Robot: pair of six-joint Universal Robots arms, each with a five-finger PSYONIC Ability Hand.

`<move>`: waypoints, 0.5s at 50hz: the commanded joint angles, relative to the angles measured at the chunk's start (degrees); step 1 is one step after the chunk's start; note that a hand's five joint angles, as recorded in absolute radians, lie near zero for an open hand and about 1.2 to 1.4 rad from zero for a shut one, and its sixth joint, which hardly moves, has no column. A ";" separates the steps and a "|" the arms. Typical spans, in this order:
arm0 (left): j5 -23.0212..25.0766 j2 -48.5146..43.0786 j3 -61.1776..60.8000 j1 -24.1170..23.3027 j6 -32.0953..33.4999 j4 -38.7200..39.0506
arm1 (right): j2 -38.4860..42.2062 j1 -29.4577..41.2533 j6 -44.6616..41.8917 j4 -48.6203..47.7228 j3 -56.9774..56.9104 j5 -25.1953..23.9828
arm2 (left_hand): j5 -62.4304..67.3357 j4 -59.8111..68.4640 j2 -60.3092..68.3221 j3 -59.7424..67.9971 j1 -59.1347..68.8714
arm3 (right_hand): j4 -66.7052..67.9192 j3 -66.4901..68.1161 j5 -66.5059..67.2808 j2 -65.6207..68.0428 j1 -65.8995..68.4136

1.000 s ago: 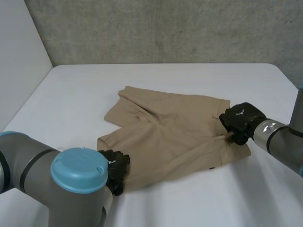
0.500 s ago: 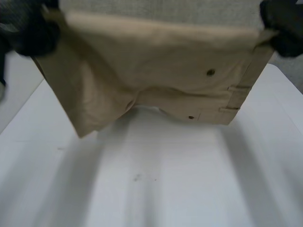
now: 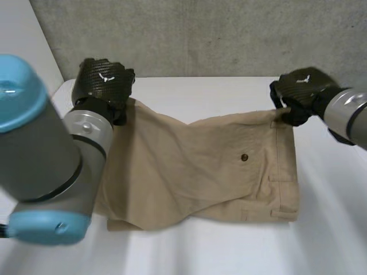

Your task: Fold the shorts.

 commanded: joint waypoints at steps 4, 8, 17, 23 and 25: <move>4.06 -11.37 20.62 5.35 2.00 11.47 | 9.96 2.32 5.69 -20.49 -14.58 6.08 | 14.11 11.33 11.40 11.96 13.94 | 11.74 12.44 13.24 12.64 24.38; 4.32 -11.64 29.86 5.70 2.27 17.89 | 9.26 4.08 5.95 -33.33 -17.93 7.49 | 14.11 11.33 11.40 11.96 13.94 | 11.74 12.44 13.24 12.64 24.38; 4.50 -4.88 31.91 4.91 1.91 23.88 | 4.34 5.85 6.92 -42.61 -19.35 8.55 | 14.11 11.33 11.40 11.96 13.94 | 11.74 12.44 13.24 12.64 24.38; 4.59 0.75 21.54 5.08 0.16 23.88 | 4.16 6.11 6.92 -37.52 -16.37 9.87 | 14.11 11.33 11.40 11.96 13.94 | 11.74 12.44 13.24 12.64 24.38; 4.76 3.12 15.66 5.26 -1.25 23.79 | 4.16 5.85 6.92 -35.93 -14.43 9.61 | 14.11 11.33 11.40 11.96 13.94 | 11.74 12.44 13.24 12.64 24.38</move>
